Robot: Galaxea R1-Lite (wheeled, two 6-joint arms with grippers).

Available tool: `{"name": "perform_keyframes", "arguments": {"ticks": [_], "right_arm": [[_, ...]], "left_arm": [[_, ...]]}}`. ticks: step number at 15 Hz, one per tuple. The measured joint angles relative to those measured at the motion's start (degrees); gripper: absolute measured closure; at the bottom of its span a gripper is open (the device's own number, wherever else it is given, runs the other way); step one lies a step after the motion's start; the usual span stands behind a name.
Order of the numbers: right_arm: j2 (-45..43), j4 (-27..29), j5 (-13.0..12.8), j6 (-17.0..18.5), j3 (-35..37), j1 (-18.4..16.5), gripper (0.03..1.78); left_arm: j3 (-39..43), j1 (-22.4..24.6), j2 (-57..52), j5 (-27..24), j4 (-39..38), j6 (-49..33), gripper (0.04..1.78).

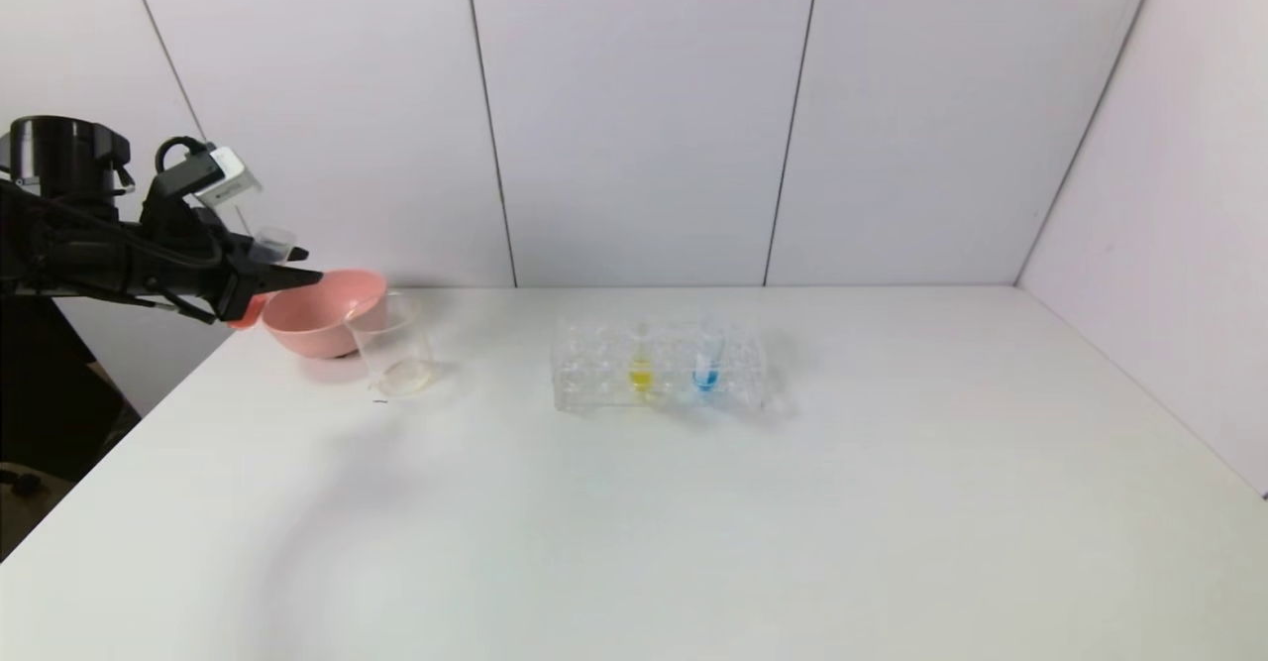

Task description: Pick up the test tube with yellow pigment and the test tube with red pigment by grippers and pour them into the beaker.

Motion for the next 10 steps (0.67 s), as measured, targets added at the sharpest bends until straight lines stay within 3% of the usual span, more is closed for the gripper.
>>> {"name": "perform_keyframes", "arguments": {"ticks": [3, 10], "right_arm": [[0.0, 0.0, 0.0, 0.0, 0.0, 0.0, 0.11], [0.0, 0.0, 0.0, 0.0, 0.0, 0.0, 0.11]], "left_arm": [[-1.7, 0.1, 0.3, -1.2, 3.9, 2.3, 1.29], [-12.4, 1.2, 3.4, -1.4, 20.6, 15.6, 1.29]]}}
